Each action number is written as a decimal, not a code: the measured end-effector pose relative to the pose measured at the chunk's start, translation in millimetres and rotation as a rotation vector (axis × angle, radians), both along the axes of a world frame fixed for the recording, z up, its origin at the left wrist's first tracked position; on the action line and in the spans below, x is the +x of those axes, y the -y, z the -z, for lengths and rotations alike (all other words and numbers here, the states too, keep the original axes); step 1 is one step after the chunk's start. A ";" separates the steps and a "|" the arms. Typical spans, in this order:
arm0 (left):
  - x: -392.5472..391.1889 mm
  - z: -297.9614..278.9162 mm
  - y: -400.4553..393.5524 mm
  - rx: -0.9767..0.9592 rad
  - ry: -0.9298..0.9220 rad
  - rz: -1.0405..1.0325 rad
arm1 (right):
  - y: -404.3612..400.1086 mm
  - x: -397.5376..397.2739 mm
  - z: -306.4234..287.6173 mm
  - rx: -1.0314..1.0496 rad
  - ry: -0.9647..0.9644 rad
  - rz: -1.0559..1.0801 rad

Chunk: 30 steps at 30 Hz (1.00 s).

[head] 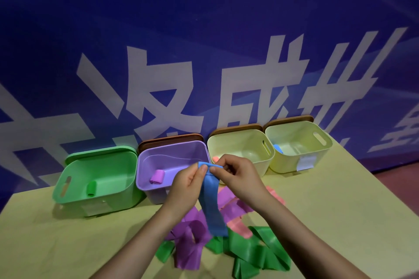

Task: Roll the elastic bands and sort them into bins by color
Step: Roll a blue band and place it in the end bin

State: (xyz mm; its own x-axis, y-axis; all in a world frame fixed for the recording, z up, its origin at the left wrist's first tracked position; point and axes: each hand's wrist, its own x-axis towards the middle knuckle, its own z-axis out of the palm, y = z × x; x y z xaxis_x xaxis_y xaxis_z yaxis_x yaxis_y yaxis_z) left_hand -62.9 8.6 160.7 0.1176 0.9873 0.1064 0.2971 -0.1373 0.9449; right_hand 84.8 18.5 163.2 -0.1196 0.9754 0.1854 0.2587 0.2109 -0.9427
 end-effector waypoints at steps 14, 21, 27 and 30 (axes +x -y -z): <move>10.9 -7.5 7.5 -0.351 0.477 -0.066 | 1.3 10.0 -6.2 -0.014 -0.095 0.064; 12.8 -4.7 3.9 -0.376 0.441 -0.117 | 4.0 11.0 -6.2 0.129 0.039 0.010; 12.7 -6.9 -0.1 -0.482 0.592 -0.134 | -2.4 17.2 1.3 0.352 0.234 0.050; 10.4 -7.1 -1.7 -0.524 0.641 -0.139 | -3.3 21.6 -0.2 0.382 0.285 -0.011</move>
